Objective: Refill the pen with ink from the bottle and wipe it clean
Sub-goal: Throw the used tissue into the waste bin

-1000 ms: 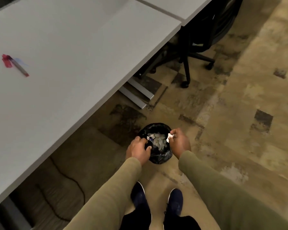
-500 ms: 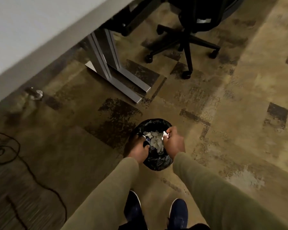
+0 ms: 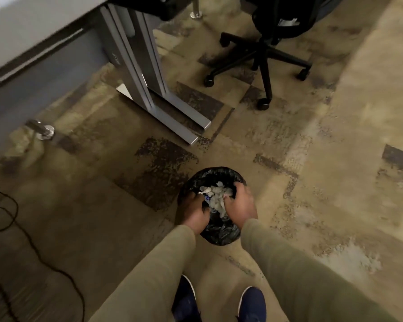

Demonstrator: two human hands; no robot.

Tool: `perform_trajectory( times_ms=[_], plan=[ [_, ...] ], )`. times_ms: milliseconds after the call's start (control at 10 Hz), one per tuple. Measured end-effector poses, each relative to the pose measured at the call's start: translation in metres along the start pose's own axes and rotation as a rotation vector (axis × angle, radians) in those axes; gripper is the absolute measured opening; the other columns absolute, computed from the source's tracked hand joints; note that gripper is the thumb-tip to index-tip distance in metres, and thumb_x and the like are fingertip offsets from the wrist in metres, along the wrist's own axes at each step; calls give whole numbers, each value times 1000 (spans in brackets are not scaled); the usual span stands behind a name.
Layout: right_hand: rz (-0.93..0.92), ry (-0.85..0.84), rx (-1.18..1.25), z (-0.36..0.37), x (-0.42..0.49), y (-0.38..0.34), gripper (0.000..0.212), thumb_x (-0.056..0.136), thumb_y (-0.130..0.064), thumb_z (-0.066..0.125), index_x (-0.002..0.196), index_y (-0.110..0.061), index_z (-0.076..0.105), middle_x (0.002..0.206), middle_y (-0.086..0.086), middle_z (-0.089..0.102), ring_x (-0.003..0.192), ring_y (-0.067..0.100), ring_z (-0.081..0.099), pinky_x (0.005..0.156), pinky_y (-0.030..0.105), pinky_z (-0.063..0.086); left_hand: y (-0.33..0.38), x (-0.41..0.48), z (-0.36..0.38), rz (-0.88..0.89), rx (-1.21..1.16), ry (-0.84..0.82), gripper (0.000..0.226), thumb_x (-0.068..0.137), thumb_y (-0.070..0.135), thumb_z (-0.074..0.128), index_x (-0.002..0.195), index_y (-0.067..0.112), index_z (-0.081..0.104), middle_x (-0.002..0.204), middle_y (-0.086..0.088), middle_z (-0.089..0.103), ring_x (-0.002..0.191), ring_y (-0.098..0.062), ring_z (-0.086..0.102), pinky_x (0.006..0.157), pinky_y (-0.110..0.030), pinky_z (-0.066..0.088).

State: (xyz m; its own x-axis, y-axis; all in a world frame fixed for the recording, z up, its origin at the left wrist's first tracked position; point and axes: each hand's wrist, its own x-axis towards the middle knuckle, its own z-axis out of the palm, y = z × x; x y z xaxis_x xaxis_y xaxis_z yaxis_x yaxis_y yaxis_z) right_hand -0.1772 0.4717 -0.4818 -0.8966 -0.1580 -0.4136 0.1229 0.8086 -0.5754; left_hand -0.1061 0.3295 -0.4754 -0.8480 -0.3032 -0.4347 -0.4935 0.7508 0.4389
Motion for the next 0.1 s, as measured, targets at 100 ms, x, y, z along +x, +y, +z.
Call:
perform_trajectory(
  times_ms=[100],
  plan=[
    [-69,52,-13,-15,-13,-14,53,95,-32,60,142,-12,46,140,10,50,131,28,49,110,38,42,13,-7,-13,23,-36,4,42,89,34,57,125,13,56,135,-11,50,126,-30,47,105,-37,40]
  ],
)
